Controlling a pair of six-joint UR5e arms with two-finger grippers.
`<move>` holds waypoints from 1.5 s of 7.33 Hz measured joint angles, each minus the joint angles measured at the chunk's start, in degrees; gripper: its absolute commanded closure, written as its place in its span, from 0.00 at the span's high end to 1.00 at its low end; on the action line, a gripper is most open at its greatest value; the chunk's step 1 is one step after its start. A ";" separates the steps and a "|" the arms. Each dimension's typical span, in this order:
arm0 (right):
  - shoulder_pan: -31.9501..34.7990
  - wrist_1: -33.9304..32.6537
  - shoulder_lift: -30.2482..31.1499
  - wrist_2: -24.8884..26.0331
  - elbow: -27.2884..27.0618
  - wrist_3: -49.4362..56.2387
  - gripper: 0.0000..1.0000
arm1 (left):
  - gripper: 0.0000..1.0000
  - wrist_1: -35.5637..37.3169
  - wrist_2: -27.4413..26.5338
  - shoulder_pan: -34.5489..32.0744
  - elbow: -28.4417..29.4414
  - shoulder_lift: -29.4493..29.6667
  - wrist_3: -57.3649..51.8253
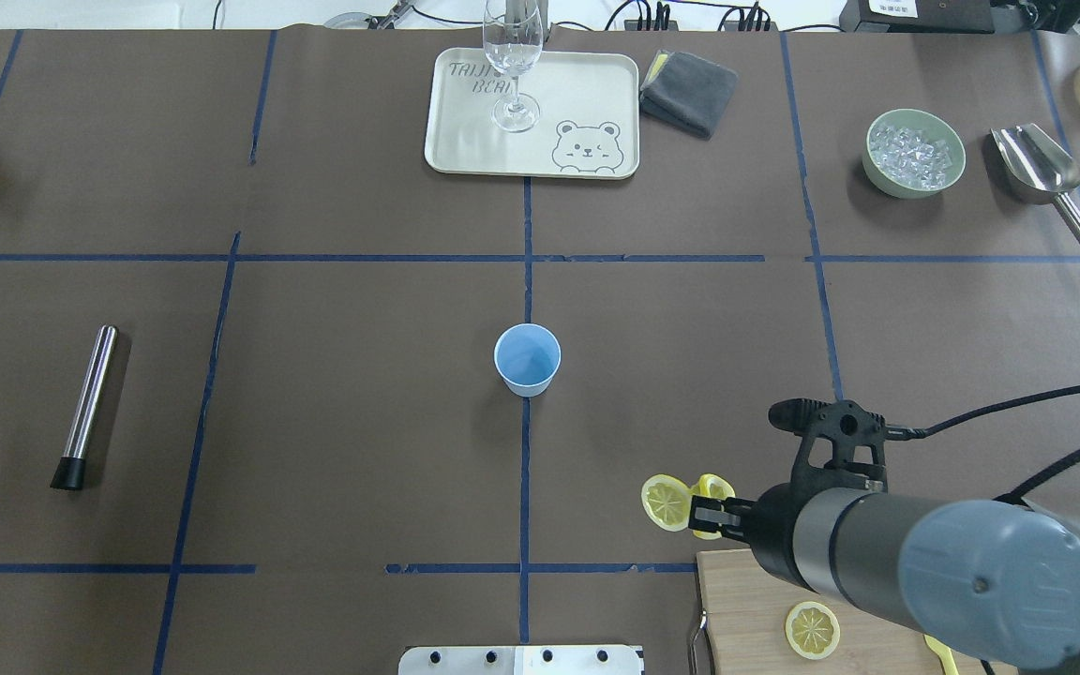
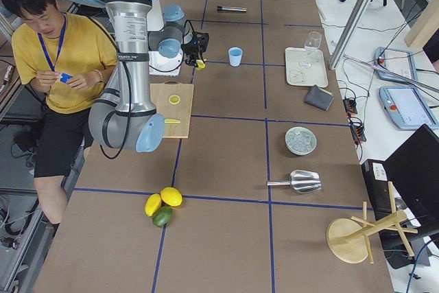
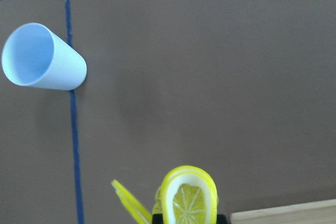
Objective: Squeeze lemon into cup
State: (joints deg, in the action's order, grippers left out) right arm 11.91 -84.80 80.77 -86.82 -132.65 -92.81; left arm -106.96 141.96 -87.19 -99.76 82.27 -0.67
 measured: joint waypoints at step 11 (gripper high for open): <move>11.90 2.97 -30.76 -6.35 31.44 -1.43 0.44 | 1.00 0.00 -0.01 -0.05 -0.46 -0.09 0.06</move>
State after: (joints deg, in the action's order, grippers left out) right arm 23.82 -81.83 50.02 -93.17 -101.20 -94.25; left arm -106.96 141.94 -87.24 -100.22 82.18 -0.62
